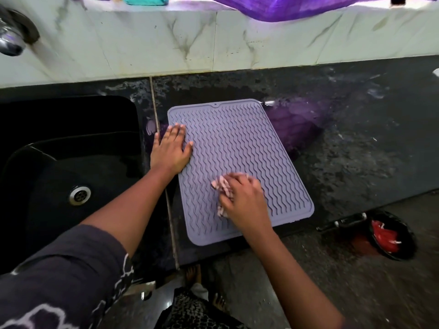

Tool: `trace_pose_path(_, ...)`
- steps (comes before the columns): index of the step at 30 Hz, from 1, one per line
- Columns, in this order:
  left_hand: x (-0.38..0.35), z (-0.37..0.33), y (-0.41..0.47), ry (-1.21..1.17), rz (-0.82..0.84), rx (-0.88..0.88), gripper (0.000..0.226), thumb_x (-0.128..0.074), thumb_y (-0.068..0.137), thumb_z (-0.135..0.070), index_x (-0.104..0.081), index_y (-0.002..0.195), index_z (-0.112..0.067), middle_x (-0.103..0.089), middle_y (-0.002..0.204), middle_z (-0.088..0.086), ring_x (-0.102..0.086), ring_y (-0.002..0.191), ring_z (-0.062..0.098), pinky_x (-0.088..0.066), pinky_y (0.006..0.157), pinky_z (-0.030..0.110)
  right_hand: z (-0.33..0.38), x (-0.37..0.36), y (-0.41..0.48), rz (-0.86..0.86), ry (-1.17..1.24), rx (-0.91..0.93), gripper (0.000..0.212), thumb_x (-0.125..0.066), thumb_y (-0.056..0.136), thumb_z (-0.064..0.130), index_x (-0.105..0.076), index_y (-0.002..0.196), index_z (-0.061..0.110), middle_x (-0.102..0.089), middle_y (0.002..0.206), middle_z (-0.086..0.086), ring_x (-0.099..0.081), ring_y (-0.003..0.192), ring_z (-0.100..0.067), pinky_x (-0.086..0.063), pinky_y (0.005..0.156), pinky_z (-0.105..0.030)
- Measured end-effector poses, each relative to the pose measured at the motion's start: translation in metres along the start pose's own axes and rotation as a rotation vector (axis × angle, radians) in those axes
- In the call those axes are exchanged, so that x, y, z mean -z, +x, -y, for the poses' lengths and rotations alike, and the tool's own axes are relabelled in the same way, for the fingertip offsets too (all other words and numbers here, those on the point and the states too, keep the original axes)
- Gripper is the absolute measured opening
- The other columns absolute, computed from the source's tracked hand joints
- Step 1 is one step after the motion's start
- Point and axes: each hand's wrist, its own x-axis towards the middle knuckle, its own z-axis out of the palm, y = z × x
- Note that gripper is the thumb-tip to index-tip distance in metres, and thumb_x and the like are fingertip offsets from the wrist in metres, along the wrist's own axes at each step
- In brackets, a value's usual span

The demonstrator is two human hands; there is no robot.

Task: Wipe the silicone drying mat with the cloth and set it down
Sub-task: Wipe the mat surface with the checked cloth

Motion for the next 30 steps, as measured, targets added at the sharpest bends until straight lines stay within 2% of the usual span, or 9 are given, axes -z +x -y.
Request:
trace_pose_path(5, 0.003, -0.004, 0.0, -0.004, -0.014, 0.028, 0.056, -0.025, 0.1, -0.037, -0.015, 0.152, -0.018, -0.014, 0.16, -0.001, -0.007, 0.148, 0.014, 0.001, 0.118, 0.044, -0.003, -0.025, 0.001, 0.081, -0.219, 0.036, 0.053, -0.047, 0.09, 0.043, -0.041, 0.137, 0.019, -0.043, 0.141, -0.003, -0.036, 0.126, -0.032, -0.033, 0.101, -0.046)
trace_pose_path(9, 0.003, -0.003, 0.0, -0.009, -0.015, 0.033, 0.055, -0.024, 0.1, -0.036, -0.016, 0.152, -0.018, -0.015, 0.16, -0.002, -0.008, 0.147, 0.014, 0.0, 0.118, 0.044, -0.005, -0.014, -0.046, 0.101, -0.234, 0.093, 0.05, -0.062, 0.078, 0.043, -0.059, 0.121, 0.016, -0.062, 0.119, -0.003, -0.056, 0.102, -0.028, -0.051, 0.08, -0.041)
trace_pose_path(11, 0.005, -0.004, 0.0, -0.021, -0.024, 0.025, 0.055, -0.025, 0.1, -0.036, -0.018, 0.151, -0.017, -0.016, 0.16, -0.001, -0.009, 0.147, 0.014, -0.002, 0.118, 0.044, -0.003, -0.006, -0.053, 0.172, -0.228, 0.109, 0.047, -0.062, 0.08, 0.042, -0.059, 0.12, 0.018, -0.062, 0.116, 0.0, -0.053, 0.099, -0.021, -0.049, 0.08, -0.034)
trace_pose_path(13, 0.005, -0.004, 0.002, -0.047, -0.021, 0.011, 0.055, -0.029, 0.1, -0.035, -0.021, 0.151, -0.016, -0.019, 0.159, -0.001, -0.012, 0.147, 0.015, -0.005, 0.118, 0.043, -0.001, 0.009, -0.043, 0.249, -0.098, 0.053, 0.038, -0.054, 0.087, 0.041, -0.058, 0.119, 0.022, -0.058, 0.11, 0.005, -0.049, 0.096, -0.014, -0.045, 0.083, -0.027)
trace_pose_path(16, 0.015, 0.006, 0.013, -0.086, -0.067, -0.037, 0.046, -0.039, 0.097, -0.032, -0.042, 0.141, -0.017, -0.038, 0.151, 0.002, -0.033, 0.139, 0.02, -0.023, 0.112, 0.041, 0.014, 0.033, 0.004, 0.282, 0.231, -0.138, 0.021, -0.053, 0.089, 0.037, -0.061, 0.104, 0.024, -0.06, 0.091, 0.006, -0.059, 0.08, -0.012, -0.054, 0.077, -0.034)
trace_pose_path(19, 0.03, 0.024, 0.03, -0.072, -0.118, -0.096, 0.036, -0.047, 0.094, -0.025, -0.056, 0.128, -0.019, -0.056, 0.135, 0.003, -0.05, 0.122, 0.025, -0.035, 0.099, 0.04, 0.031, 0.036, 0.067, 0.181, 0.294, -0.151, 0.014, -0.054, 0.09, 0.032, -0.061, 0.095, 0.021, -0.062, 0.083, 0.001, -0.061, 0.071, -0.014, -0.056, 0.07, -0.035)
trace_pose_path(21, 0.038, 0.041, 0.047, -0.039, -0.085, -0.089, 0.043, -0.053, 0.092, -0.029, -0.051, 0.134, -0.022, -0.05, 0.141, 0.001, -0.045, 0.128, 0.024, -0.034, 0.103, 0.042, 0.046, 0.028, 0.116, 0.111, 0.268, -0.135, 0.015, -0.054, 0.09, 0.033, -0.061, 0.091, 0.02, -0.062, 0.083, 0.0, -0.059, 0.073, -0.014, -0.053, 0.071, -0.034)
trace_pose_path(26, 0.044, 0.079, 0.081, 0.005, 0.104, -0.171, 0.063, -0.042, 0.091, -0.057, -0.031, 0.147, -0.031, -0.032, 0.153, -0.009, -0.024, 0.143, 0.017, -0.007, 0.116, 0.044, 0.08, -0.012, 0.226, -0.099, 0.074, -0.012, 0.03, -0.053, 0.086, 0.03, -0.06, 0.109, 0.011, -0.065, 0.103, -0.014, -0.056, 0.099, -0.033, -0.041, 0.084, -0.04)
trace_pose_path(30, 0.038, 0.093, 0.089, 0.056, 0.148, -0.267, 0.088, -0.012, 0.075, -0.073, -0.023, 0.15, -0.028, -0.025, 0.156, -0.011, -0.017, 0.146, 0.014, 0.003, 0.116, 0.047, 0.086, -0.064, 0.246, -0.028, -0.157, -0.017, 0.053, -0.044, 0.089, 0.041, -0.039, 0.135, 0.016, -0.04, 0.143, -0.015, -0.037, 0.125, -0.04, -0.034, 0.097, -0.047)
